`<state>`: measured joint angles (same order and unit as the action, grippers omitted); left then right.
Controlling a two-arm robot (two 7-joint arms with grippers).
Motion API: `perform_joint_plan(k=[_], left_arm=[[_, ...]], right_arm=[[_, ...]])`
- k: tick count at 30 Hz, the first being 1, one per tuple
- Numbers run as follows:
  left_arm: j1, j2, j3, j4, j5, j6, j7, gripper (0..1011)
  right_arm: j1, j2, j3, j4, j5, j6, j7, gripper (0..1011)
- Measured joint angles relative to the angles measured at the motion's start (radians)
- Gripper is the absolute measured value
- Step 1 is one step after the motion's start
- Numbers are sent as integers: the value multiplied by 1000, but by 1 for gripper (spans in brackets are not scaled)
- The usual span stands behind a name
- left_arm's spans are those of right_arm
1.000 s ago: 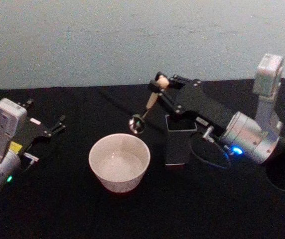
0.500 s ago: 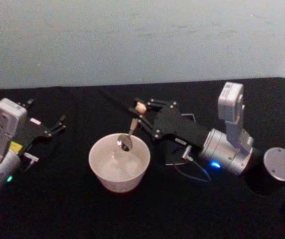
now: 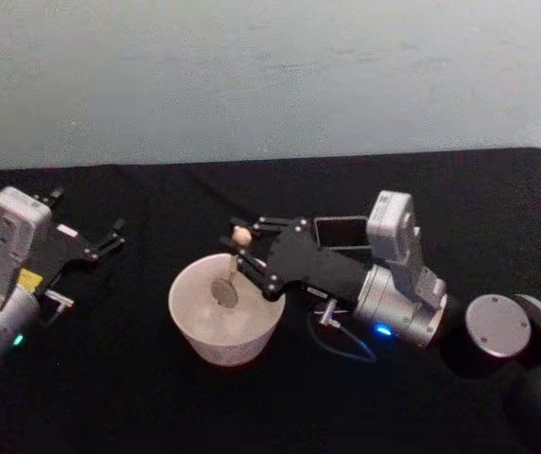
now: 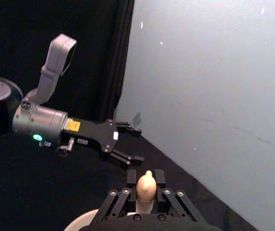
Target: Pick up the stirring spoon with one hand, stir inside the cup, then place it back in its original position.
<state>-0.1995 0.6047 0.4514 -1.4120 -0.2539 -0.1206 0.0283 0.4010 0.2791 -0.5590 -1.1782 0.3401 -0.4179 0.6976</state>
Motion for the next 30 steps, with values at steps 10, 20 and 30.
perform_joint_plan(k=[10,20,30], left_arm=[[0,0,0,0,0,0,0,1001],[0,0,0,0,0,0,0,1001],[0,0,0,0,0,0,0,1001]], right_arm=[[13,-28,-8,52,-59,-36,-27,214],[10,-23,5,42,-76,-38,-35,214],[-27,34,25,-37,-37,14,-5,215]])
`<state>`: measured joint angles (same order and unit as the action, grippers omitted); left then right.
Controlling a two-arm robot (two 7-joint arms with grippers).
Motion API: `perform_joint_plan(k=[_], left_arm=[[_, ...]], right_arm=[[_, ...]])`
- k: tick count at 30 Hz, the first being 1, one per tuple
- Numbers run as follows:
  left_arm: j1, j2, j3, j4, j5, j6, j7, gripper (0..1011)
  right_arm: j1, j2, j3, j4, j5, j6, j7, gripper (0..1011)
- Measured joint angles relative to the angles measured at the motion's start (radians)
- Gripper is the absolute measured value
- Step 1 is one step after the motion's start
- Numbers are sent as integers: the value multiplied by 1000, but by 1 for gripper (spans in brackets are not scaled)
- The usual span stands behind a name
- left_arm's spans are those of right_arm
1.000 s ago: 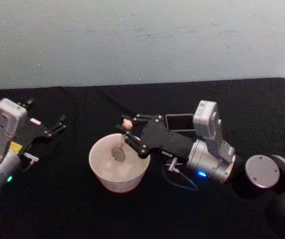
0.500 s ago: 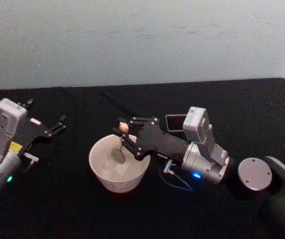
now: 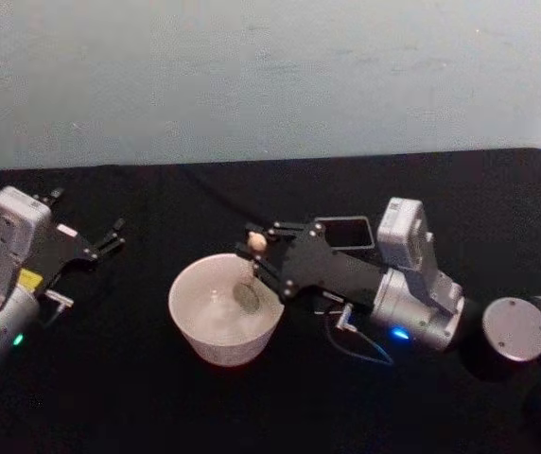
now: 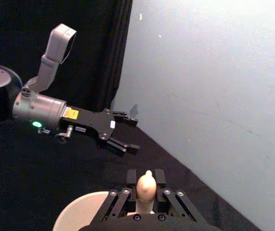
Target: Pick up the stirring spoon with one hand, stir inside the cup, then place it back in its original position.
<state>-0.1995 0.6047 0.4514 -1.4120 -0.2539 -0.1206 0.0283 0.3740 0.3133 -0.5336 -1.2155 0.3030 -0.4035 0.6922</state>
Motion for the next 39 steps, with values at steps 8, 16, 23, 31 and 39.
perform_joint_plan(k=[8,16,23,31,39], left_arm=[[0,0,0,0,0,0,0,1001],[0,0,0,0,0,0,0,1002],[0,0,0,0,0,0,0,1001],[0,0,0,0,0,0,0,1001],[0,0,0,0,0,0,0,1001]], right_arm=[[-49,50,5,-80,44,39,26,214],[-76,67,-10,-135,77,62,45,214],[-58,40,-33,-115,79,72,40,214],[-14,-15,-40,-50,65,78,-1,214],[9,-40,-28,-10,46,82,-40,214]])
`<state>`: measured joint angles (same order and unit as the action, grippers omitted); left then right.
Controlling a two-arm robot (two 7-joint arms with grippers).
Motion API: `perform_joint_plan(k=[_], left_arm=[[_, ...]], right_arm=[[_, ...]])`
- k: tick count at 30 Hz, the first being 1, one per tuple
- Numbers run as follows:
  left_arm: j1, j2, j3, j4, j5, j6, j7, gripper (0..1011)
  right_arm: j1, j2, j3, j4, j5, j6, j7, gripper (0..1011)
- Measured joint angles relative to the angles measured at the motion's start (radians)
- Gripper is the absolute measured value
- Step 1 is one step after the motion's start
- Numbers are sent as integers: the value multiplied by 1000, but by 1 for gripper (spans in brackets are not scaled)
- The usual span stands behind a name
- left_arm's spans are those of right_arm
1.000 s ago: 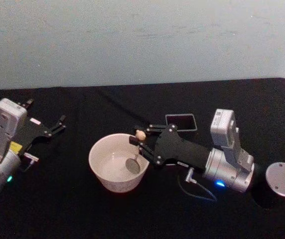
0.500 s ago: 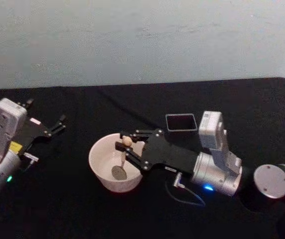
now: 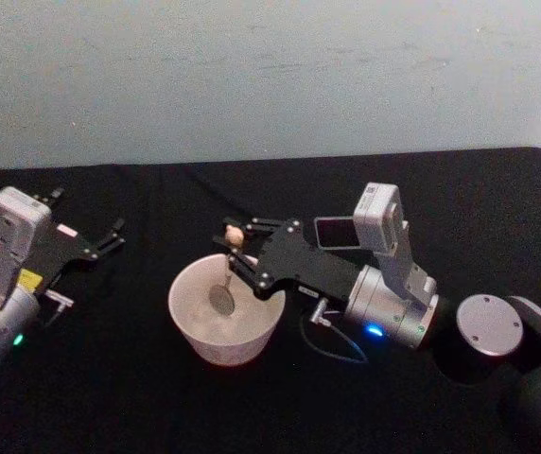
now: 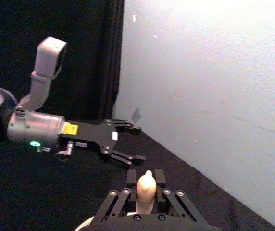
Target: Pick up the stirring spoon with one hand, stir inside the cup, then place it back in its original position.
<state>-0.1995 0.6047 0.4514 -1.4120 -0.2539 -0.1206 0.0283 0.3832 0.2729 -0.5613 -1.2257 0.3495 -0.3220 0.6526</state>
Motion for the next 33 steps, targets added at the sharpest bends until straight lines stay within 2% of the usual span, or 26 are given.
perform_joint_plan(k=[16,26,33], left_arm=[[0,0,0,0,0,0,0,1001],[0,0,0,0,0,0,0,1001],[0,0,0,0,0,0,0,1001]], right_arm=[[-9,18,29,-8,-11,7,-12,214],[-54,70,52,-73,13,12,11,214],[-94,105,51,-128,38,26,34,215]])
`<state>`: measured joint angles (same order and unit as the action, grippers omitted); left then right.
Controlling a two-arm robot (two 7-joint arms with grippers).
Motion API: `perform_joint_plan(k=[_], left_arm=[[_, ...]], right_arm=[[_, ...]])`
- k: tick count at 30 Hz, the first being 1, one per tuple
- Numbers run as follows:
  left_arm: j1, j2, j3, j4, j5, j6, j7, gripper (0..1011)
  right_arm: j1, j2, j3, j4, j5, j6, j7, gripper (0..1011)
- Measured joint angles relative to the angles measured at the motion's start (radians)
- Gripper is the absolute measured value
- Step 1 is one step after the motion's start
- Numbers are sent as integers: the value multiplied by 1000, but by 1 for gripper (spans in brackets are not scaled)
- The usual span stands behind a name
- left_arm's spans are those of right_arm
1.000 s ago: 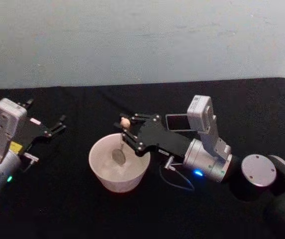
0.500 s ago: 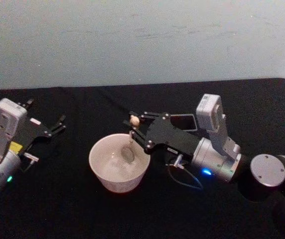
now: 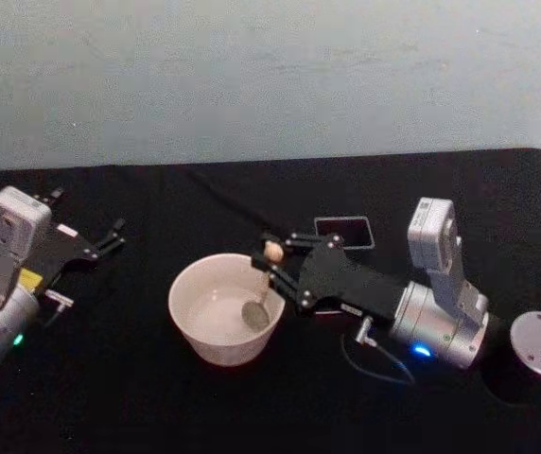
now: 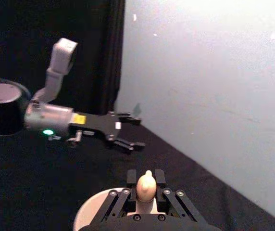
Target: Pick up the stirring spoon with one hand, stir inside the cup, then place it back in its original position.
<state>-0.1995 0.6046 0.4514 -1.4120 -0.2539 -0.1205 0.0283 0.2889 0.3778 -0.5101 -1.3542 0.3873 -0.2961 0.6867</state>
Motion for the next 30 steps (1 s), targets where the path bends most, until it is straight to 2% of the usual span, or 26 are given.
perform_joint_plan(k=[7,15,22,30], left_arm=[[0,0,0,0,0,0,0,1001],[0,0,0,0,0,0,0,1001],[0,0,0,0,0,0,0,1001],[0,0,0,0,0,0,0,1001]], right_arm=[[-24,15,-22,-41,19,11,24,214],[-11,-10,-42,-36,22,15,17,214],[39,-70,-59,38,-14,8,-26,214],[78,-108,-51,103,-44,-1,-64,214]])
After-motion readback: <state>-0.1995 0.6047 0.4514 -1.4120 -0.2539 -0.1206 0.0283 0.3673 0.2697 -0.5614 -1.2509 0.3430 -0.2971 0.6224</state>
